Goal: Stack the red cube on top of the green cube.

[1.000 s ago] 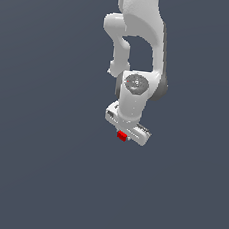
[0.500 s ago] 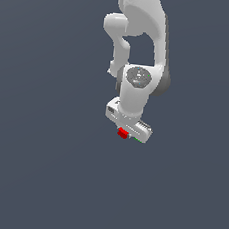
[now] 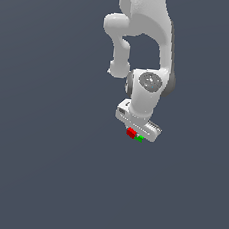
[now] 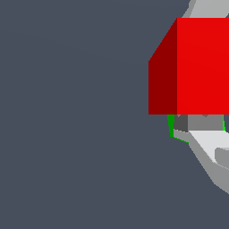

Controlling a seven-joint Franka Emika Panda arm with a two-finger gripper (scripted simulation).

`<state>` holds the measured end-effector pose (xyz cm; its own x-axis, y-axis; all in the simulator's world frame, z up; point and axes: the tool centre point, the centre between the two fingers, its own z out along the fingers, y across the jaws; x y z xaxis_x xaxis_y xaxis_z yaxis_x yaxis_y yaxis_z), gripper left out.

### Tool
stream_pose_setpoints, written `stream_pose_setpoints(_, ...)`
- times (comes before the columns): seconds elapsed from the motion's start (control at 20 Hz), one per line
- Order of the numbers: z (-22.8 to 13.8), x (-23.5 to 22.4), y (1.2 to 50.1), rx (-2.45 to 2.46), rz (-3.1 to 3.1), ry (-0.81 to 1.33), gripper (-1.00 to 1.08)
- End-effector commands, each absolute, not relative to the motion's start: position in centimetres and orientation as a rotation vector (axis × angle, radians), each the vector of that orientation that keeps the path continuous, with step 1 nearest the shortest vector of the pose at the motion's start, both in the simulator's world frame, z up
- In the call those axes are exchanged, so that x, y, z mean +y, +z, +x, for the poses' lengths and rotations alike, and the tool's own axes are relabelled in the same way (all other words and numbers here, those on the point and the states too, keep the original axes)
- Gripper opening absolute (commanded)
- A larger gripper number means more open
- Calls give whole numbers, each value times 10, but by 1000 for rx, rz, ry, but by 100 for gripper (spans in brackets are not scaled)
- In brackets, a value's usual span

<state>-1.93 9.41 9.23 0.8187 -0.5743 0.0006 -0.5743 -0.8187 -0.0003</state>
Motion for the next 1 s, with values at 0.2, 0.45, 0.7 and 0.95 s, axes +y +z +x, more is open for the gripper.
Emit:
stream_pose_setpoints(0.2, -39, 135, 68, 944, -2996, -1, -100)
stream_pose_setpoints(0.45, -44, 144, 62, 944, -2996, 0, -100)
stream_pose_setpoints(0.7, -44, 144, 62, 944, -2996, 0, 100)
stream_pose_setpoints(0.95, -44, 144, 62, 944, -2996, 0, 100)
